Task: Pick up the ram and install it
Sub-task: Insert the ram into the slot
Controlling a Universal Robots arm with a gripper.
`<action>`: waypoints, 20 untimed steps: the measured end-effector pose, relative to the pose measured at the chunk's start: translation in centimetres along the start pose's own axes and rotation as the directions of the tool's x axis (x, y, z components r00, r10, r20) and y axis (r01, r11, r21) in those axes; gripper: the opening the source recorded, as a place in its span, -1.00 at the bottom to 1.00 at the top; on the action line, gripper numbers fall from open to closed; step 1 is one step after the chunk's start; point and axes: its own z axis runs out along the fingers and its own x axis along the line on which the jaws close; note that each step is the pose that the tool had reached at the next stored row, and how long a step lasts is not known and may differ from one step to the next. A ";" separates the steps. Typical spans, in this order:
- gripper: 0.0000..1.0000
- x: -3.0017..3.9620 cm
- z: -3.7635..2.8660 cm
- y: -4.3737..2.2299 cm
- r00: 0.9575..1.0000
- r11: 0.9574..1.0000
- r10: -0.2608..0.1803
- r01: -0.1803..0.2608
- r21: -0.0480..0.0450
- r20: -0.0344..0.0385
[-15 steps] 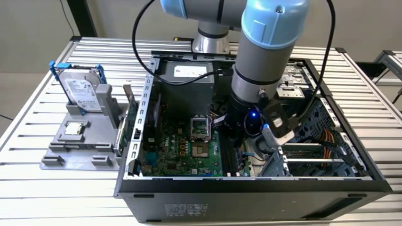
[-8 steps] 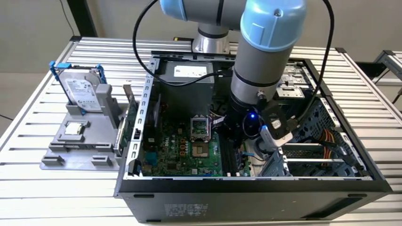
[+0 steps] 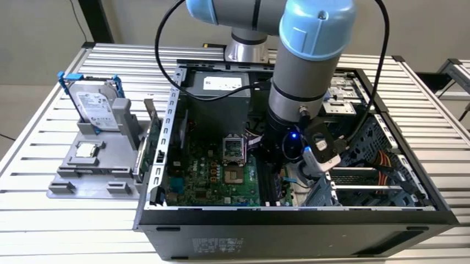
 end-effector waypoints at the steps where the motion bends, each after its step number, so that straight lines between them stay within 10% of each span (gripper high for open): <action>1: -1.00 0.00 0.00 0.00 1.000 1.000 0.000 0.000 0.000 0.000; 20: -1.00 0.02 0.04 0.17 1.000 1.000 0.000 0.000 0.000 0.000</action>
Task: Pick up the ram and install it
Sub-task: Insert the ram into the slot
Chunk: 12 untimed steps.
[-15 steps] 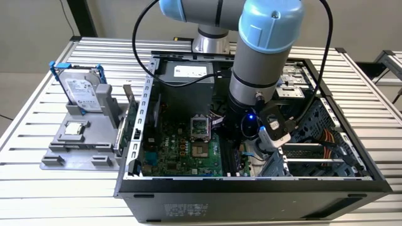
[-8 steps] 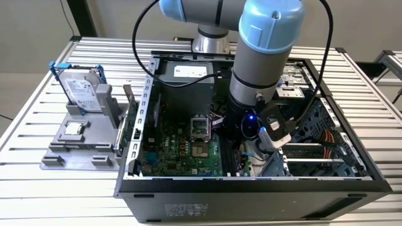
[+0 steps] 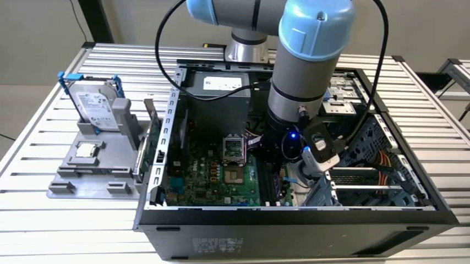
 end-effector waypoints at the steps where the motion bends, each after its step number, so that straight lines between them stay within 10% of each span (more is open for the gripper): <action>1: -1.00 0.00 0.00 0.01 1.000 1.000 0.000 0.000 0.000 0.000; 12: -1.00 0.00 0.01 0.02 1.000 1.000 0.000 0.000 0.000 0.000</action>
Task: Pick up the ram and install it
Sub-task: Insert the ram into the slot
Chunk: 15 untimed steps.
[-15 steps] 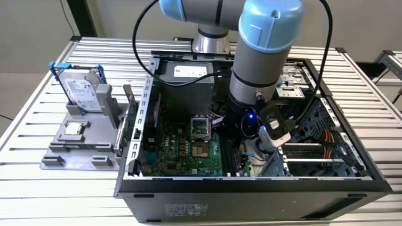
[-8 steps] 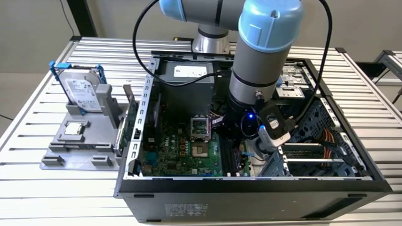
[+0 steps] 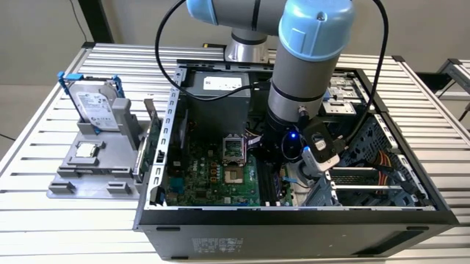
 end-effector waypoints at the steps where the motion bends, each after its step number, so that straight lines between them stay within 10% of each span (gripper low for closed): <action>1: -1.00 0.00 0.00 0.00 1.000 1.000 0.000 0.000 0.000 0.000; 15: -1.00 0.07 0.72 -0.02 1.000 1.000 0.001 -0.001 0.001 0.001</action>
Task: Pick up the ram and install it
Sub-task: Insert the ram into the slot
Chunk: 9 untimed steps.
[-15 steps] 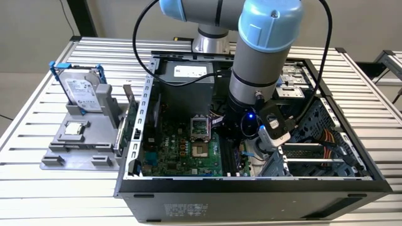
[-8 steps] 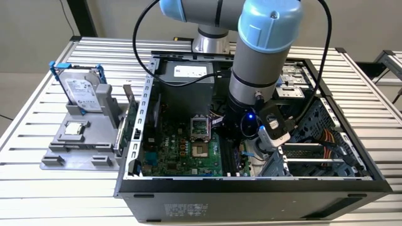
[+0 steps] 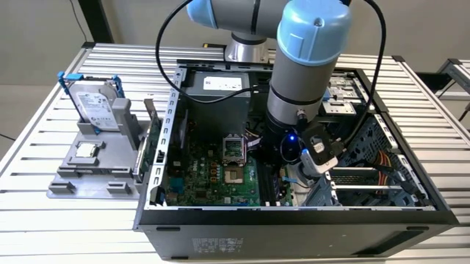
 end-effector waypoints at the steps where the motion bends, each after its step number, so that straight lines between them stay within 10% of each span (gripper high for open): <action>1: -1.00 0.00 0.07 0.00 1.000 1.000 0.000 0.000 0.000 0.000; 7: -1.00 0.00 0.13 0.02 1.000 1.000 0.000 0.000 -0.001 0.000; 8: 1.00 -0.01 0.25 0.07 1.000 1.000 0.000 0.000 -0.005 0.001; 9: 1.00 -0.01 0.21 0.05 1.000 1.000 0.000 0.000 -0.003 0.001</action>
